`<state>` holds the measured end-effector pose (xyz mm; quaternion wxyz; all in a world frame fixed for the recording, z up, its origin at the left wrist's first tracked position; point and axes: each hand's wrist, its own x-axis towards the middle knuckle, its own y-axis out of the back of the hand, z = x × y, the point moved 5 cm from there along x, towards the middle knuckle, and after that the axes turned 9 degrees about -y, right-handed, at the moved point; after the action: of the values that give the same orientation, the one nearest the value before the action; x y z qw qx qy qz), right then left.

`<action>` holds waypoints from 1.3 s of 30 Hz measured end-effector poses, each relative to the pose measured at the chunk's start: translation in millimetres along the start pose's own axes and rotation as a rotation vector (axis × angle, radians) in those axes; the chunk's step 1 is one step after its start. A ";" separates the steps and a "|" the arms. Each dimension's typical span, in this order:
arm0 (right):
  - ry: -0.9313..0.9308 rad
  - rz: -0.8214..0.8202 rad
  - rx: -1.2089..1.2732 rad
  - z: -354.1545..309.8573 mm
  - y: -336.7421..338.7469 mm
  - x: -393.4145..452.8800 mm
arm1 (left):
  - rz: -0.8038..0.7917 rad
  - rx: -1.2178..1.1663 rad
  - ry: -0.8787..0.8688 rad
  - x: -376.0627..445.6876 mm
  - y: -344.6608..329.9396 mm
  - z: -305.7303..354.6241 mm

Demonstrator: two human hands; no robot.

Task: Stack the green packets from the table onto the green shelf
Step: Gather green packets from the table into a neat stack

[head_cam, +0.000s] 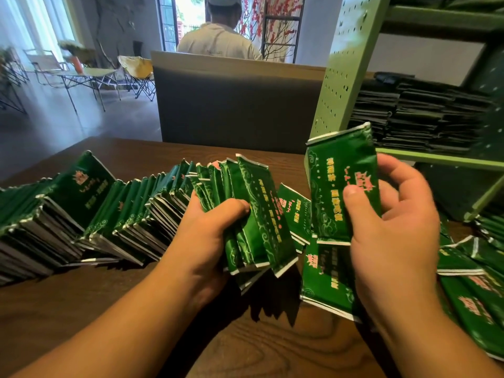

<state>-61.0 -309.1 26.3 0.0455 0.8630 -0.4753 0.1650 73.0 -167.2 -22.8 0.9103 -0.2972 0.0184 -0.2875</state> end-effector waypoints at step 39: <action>-0.214 -0.616 0.166 32.7 -35.9 -40.1 | -0.075 0.167 -0.105 -1.9 -17.4 -2.3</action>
<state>-42.8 -265.0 -14.8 -0.0273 0.9793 -0.1793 0.0901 62.0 -178.8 -15.3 0.9203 -0.2353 -0.0646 -0.3058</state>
